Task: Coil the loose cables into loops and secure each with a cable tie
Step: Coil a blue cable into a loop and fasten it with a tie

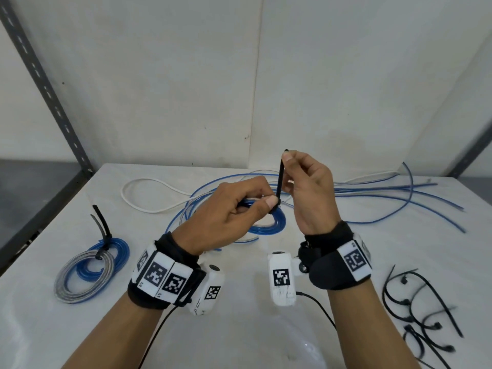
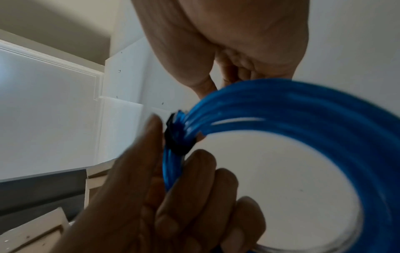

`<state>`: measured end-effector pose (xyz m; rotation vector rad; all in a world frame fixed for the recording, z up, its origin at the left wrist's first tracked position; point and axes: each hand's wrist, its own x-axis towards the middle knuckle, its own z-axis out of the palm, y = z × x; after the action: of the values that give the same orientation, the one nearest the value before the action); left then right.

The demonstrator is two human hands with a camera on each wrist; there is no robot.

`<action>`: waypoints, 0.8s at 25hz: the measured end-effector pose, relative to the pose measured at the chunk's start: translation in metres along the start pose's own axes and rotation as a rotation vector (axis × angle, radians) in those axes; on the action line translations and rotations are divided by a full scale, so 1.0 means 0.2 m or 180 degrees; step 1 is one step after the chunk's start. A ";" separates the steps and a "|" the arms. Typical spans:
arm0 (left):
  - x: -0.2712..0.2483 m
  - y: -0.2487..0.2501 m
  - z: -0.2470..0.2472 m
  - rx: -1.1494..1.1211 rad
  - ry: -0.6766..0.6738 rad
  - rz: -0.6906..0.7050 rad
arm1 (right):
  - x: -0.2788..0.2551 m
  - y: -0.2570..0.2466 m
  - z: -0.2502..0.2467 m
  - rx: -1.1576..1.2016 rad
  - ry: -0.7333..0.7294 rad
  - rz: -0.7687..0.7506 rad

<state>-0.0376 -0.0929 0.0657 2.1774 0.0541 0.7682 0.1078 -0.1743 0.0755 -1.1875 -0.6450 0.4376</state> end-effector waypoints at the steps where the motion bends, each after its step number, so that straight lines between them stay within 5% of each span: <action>1: 0.00 0.01 0.00 -0.0053 0.0102 -0.0020 | -0.01 -0.01 0.01 -0.0042 -0.0104 -0.0023; 4: -0.01 0.01 0.00 -0.0094 0.0254 -0.0115 | -0.05 -0.07 0.01 -0.0155 -0.0401 -0.0341; 9: 0.00 0.04 -0.02 0.0103 0.0431 0.0160 | -0.14 -0.22 0.03 -0.0159 -0.0381 -0.1520; 20: 0.00 0.06 -0.05 -0.0156 0.0543 0.0210 | -0.25 -0.27 0.11 -0.0154 -0.0418 -0.2049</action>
<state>-0.0453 -0.0940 0.0786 2.0719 0.0500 0.9820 0.0540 -0.2083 0.1209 -0.9340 -1.1065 -0.0469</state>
